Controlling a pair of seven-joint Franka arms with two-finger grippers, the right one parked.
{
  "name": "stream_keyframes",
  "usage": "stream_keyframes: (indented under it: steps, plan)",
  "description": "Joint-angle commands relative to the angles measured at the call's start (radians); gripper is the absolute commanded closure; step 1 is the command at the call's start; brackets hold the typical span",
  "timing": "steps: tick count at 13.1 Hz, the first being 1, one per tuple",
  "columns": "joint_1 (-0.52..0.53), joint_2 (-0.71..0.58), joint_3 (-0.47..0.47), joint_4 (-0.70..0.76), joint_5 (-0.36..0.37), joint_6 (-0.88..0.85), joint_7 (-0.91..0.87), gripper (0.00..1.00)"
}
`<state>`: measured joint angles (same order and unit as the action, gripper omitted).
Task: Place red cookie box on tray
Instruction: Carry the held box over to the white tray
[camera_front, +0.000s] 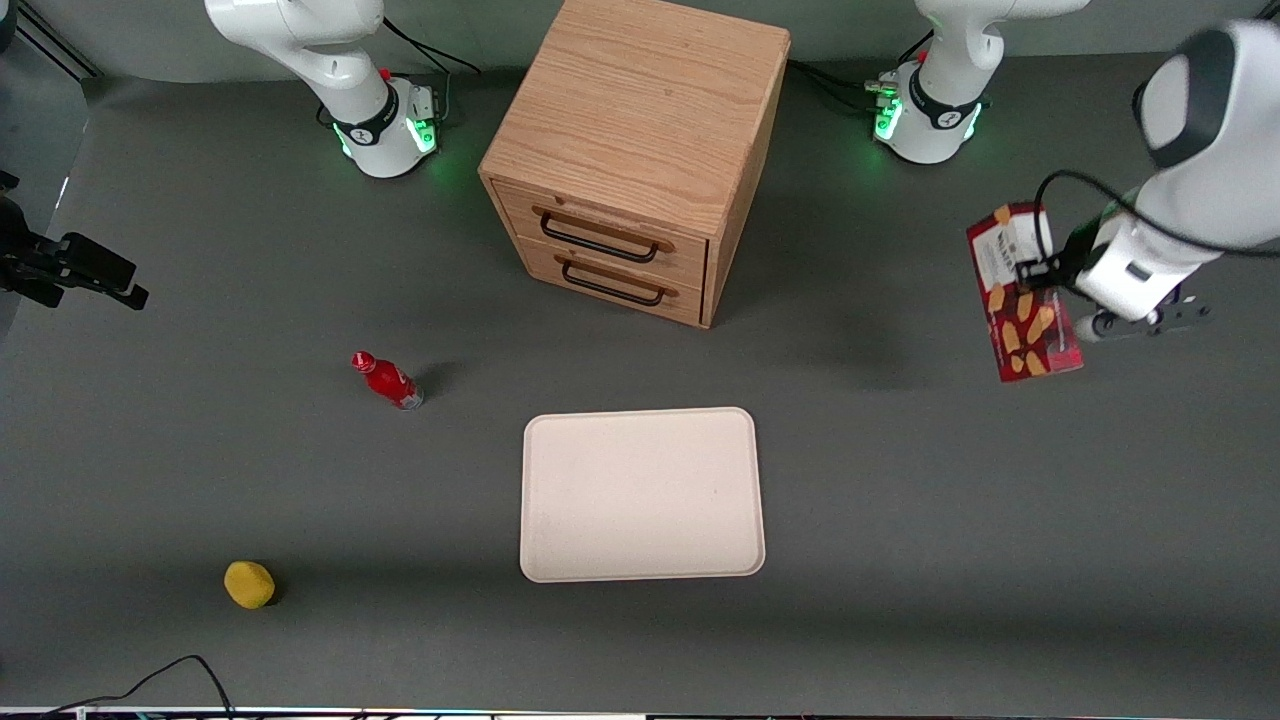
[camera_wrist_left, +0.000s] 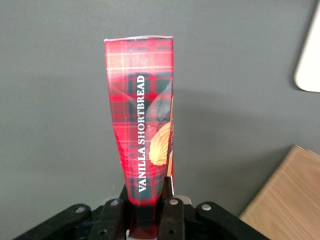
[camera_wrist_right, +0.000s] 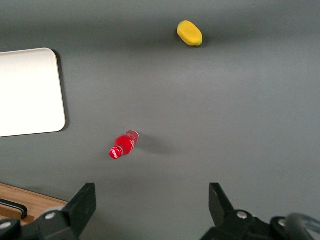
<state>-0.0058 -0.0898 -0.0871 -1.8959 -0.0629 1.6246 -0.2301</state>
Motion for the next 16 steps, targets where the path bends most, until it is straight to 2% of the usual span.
stream_keyframes:
  steps: [1,3,7,8,10,11,13,16]
  plan:
    - [-0.005,0.041,-0.078,0.147,-0.003,-0.101,-0.109,0.75]
    - [-0.007,0.086,-0.17,0.2,-0.006,-0.063,-0.262,0.75]
    - [-0.035,0.321,-0.321,0.414,0.023,0.058,-0.634,0.74]
    - [-0.077,0.376,-0.324,0.441,0.078,0.107,-0.693,0.74]
    - [-0.182,0.491,-0.324,0.484,0.254,0.19,-0.796,0.74]
    - [-0.221,0.568,-0.322,0.553,0.311,0.207,-0.861,0.74]
    - [-0.284,0.689,-0.313,0.694,0.357,0.21,-0.936,0.74]
    - [-0.356,0.781,-0.301,0.738,0.434,0.272,-1.023,0.74]
